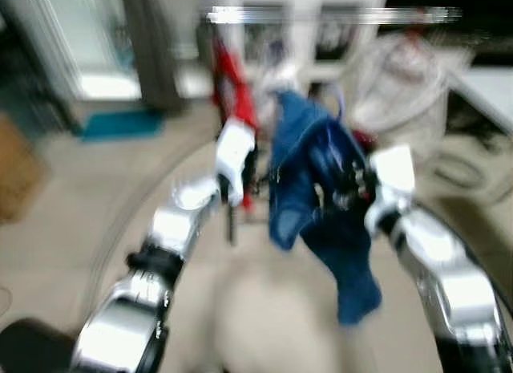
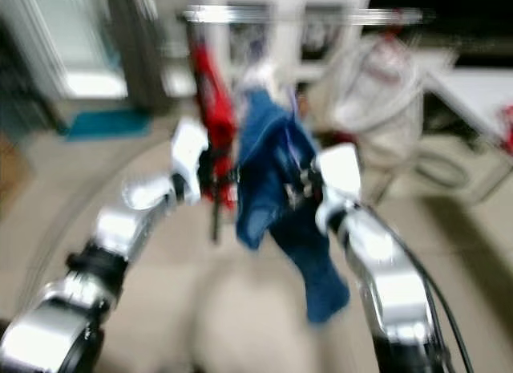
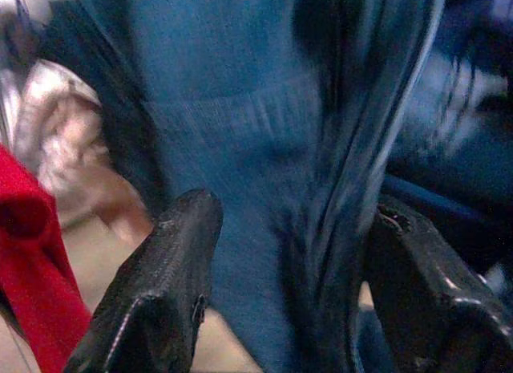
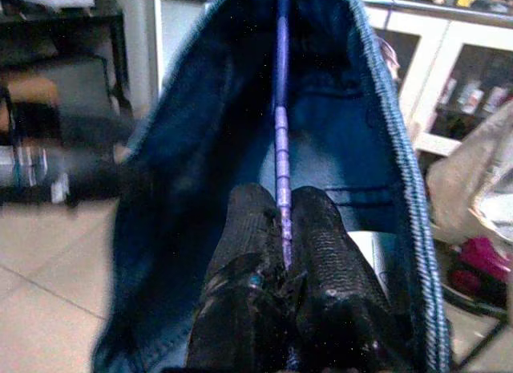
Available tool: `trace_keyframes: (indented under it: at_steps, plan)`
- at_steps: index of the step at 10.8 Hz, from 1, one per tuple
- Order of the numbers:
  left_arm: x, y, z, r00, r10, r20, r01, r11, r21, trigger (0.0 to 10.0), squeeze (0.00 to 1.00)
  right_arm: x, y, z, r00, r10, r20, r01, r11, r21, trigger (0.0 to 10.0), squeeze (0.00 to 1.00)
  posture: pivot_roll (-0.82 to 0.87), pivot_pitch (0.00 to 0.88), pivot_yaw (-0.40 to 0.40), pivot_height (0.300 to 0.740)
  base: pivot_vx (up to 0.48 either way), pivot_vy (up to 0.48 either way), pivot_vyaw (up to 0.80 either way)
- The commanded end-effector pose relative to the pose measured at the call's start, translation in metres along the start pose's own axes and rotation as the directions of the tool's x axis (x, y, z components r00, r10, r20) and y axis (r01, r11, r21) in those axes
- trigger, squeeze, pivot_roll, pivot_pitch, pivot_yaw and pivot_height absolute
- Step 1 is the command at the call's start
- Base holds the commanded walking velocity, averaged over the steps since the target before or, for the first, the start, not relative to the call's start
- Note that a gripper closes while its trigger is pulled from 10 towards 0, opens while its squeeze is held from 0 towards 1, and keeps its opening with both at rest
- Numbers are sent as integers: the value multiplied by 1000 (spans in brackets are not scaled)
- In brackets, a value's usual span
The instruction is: Hang hanger
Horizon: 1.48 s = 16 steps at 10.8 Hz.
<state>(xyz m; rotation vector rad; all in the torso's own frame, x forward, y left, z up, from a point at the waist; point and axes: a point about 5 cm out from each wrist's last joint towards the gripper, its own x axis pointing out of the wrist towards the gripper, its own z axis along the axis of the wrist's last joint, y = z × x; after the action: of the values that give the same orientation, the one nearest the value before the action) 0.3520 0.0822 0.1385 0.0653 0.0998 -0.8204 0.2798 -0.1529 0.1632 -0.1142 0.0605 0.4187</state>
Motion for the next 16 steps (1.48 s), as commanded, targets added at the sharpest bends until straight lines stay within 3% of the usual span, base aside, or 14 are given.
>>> trace_keyframes:
  at_steps: [1,3,9,12,16]
  plan:
    - [3,2,5,1000,-1,10,1,1000,18,0,0,0,1,8,999,7,33,-7,1000,-6,0,0,-80,0,19,740,0,0,0]
    - [4,11,7,997,73,0,-73,995,69,0,0,0,2,8,999,8,33,-8,1000,-5,0,0,-84,0,22,740,0,0,0]
    - [0,18,14,994,91,60,-94,994,51,0,0,-1,5,9,998,39,45,-41,999,35,0,0,-80,0,22,740,0,0,0]
    - [-3,24,27,991,91,98,-98,993,64,0,0,1,8,11,997,62,39,-61,998,-24,0,0,-81,0,21,740,0,0,0]
    - [-7,33,68,979,77,187,-99,988,116,0,0,5,21,12,984,178,11,-175,975,-133,0,0,-68,0,5,740,0,0,0]
